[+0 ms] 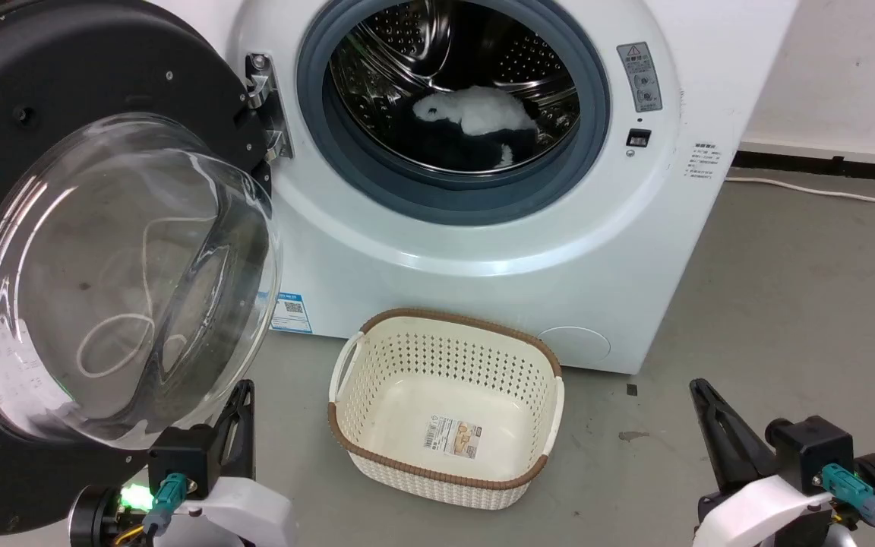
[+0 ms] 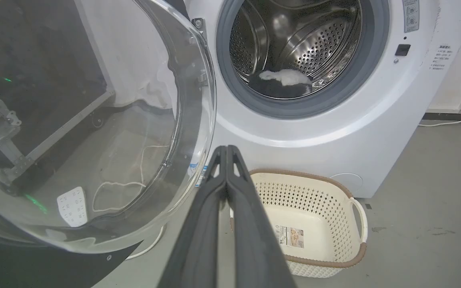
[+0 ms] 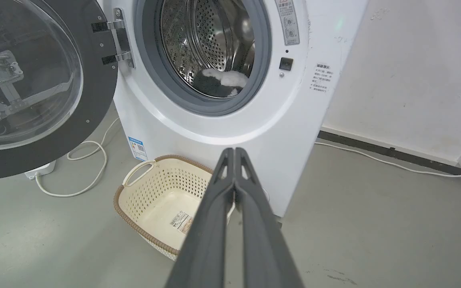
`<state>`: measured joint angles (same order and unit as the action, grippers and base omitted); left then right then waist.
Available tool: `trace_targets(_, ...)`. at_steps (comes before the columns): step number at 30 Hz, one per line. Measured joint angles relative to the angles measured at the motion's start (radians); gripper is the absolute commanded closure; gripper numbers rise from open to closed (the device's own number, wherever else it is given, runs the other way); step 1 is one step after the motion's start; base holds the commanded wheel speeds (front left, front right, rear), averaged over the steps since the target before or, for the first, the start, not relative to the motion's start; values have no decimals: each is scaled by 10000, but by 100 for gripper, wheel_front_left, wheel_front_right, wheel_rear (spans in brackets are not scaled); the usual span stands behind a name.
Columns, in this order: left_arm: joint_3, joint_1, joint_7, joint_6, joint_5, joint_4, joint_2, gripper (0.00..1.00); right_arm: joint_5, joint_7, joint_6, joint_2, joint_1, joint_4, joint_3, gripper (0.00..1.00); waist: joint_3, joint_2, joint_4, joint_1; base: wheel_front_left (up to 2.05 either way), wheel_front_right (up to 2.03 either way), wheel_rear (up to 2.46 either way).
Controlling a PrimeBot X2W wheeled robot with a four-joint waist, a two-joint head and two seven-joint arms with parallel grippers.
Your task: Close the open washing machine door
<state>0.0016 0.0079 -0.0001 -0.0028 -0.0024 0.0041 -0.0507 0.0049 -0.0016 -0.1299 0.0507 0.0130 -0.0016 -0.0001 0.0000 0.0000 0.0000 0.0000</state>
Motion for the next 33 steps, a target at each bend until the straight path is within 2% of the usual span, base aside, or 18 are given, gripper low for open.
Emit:
trace_targets(31,0,0,-2,0,0,0,0,100,0,0,0,0,0,0,2,100,0,0,0,0,0,0,0)
trace_targets(32,0,0,-2,0,-2,2,0,0,2,0,0,0,2,0,0,0,0,0,0,0,0,0,0)
trace_targets(33,4,0,-2,0,-2,6,0,0,2,0,0,0,4,0,4,0,0,0,0,0,0,0,0)
